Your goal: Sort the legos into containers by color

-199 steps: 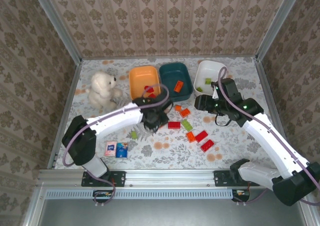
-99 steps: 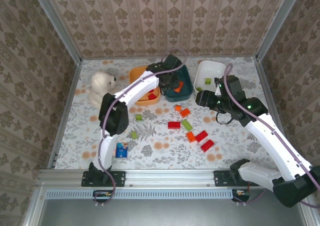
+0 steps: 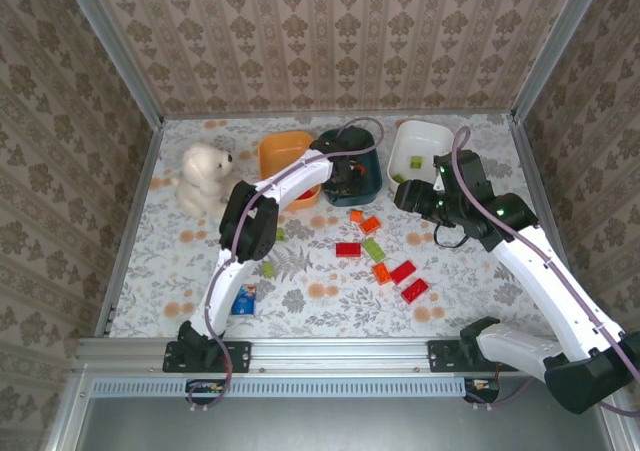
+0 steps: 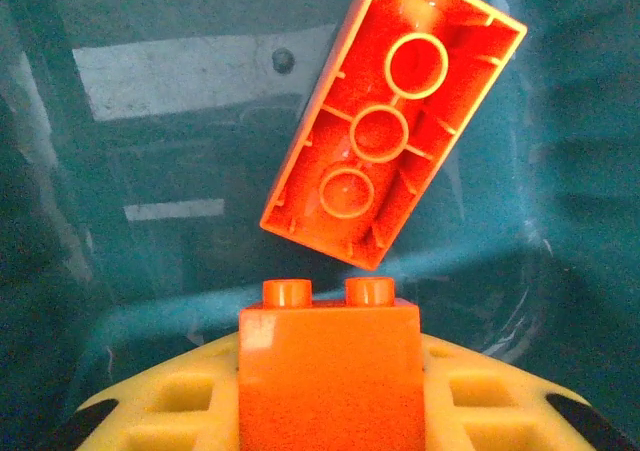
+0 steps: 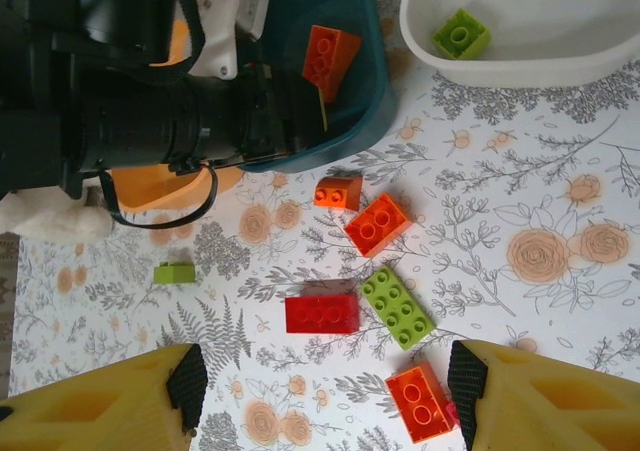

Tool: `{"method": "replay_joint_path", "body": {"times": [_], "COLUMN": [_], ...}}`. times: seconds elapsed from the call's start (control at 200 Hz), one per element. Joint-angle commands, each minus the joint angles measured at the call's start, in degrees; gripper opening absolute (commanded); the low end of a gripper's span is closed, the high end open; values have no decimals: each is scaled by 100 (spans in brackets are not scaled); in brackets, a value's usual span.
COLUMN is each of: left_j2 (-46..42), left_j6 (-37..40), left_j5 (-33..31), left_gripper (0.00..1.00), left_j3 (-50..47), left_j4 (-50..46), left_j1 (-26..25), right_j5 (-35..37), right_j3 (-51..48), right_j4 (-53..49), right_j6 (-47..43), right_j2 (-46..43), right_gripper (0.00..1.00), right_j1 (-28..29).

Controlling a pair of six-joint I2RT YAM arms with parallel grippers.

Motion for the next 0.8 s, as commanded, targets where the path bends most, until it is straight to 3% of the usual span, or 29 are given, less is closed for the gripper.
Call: {"method": "replay_joint_path", "body": {"times": [0.0, 0.215, 0.405, 0.495, 0.635, 0.795], "left_j2": [26, -361, -1124, -2023, -3852, -5438], "left_j6": [61, -25, -256, -470, -922, -1052], "left_j5": [178, 188, -3, -159, -101, 85], "left_gripper": [39, 58, 61, 61, 62, 62], "left_j3": [229, 477, 467, -475, -2816, -4796], "left_j4": [-216, -236, -318, 2, 829, 947], "left_j1": [25, 41, 187, 386, 883, 1217], "right_j5": [105, 103, 327, 450, 836, 719], "right_j3": [18, 152, 361, 450, 638, 311], "right_j4": [-152, -140, -153, -53, 60, 54], "right_j6": [151, -16, -477, -720, -909, -872], "right_j2": [152, 320, 651, 938, 1538, 2144], "right_gripper": [68, 68, 68, 67, 67, 67], "right_j1": [-76, -92, 328, 871, 1732, 1562]}}
